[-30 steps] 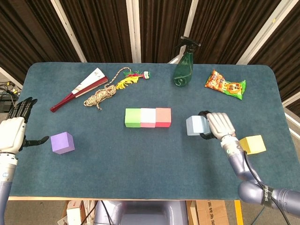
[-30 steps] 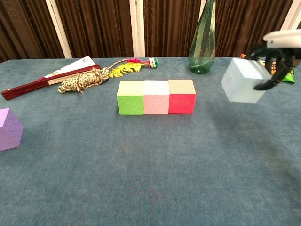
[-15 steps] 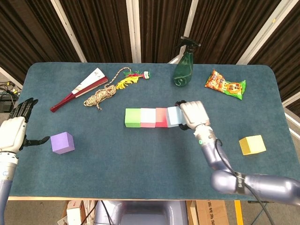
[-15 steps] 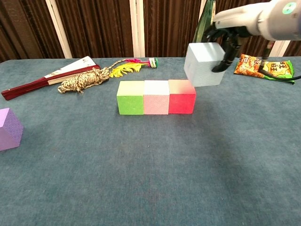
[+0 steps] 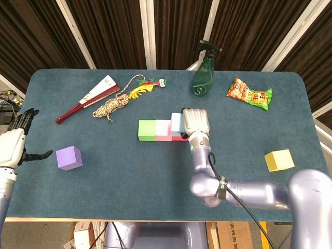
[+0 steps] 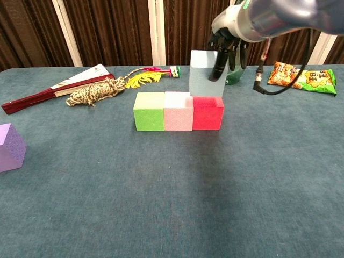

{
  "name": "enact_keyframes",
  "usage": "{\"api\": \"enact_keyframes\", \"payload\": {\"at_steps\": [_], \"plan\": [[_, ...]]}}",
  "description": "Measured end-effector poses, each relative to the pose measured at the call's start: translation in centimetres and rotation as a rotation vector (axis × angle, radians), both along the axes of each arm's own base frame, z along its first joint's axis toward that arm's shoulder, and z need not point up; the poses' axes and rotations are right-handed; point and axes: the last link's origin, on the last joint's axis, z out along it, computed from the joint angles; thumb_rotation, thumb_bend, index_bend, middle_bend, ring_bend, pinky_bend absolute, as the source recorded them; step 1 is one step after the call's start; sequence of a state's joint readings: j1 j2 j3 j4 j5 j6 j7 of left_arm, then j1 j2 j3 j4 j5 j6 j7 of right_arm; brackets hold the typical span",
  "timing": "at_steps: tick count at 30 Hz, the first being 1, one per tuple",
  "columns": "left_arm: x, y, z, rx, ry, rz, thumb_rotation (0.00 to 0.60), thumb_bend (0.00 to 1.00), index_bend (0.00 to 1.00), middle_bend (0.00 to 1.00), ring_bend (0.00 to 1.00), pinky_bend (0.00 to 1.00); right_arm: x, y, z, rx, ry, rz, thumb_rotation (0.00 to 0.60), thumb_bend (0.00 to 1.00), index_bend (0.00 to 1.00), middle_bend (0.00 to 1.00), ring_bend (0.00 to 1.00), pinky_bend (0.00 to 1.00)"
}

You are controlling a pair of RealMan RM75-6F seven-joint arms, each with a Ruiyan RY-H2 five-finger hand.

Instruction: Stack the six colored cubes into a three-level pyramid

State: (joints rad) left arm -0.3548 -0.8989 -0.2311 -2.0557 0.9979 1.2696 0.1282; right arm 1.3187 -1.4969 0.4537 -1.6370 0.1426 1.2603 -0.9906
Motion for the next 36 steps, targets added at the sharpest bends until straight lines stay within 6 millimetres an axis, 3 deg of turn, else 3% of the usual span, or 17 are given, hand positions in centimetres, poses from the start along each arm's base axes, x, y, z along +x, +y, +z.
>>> {"api": "enact_keyframes", "payload": {"at_steps": [9, 36], "plan": [[-0.1, 0.0, -0.1, -0.009, -0.001, 0.003, 0.6, 0.13, 0.0, 0.0, 0.01, 0.08, 1.0, -0.2, -1.5, 0.012, -0.008, -0.011, 0.6, 0.3, 0.51, 0.47, 0.48, 0.52], [-0.3, 0.1, -0.3, -0.012, 0.013, 0.012, 0.6, 0.13, 0.0, 0.0, 0.01, 0.08, 0.5, -1.7, -3.5, 0.037, 0.012, 0.042, 0.6, 0.3, 0.51, 0.47, 0.48, 0.52]]}}
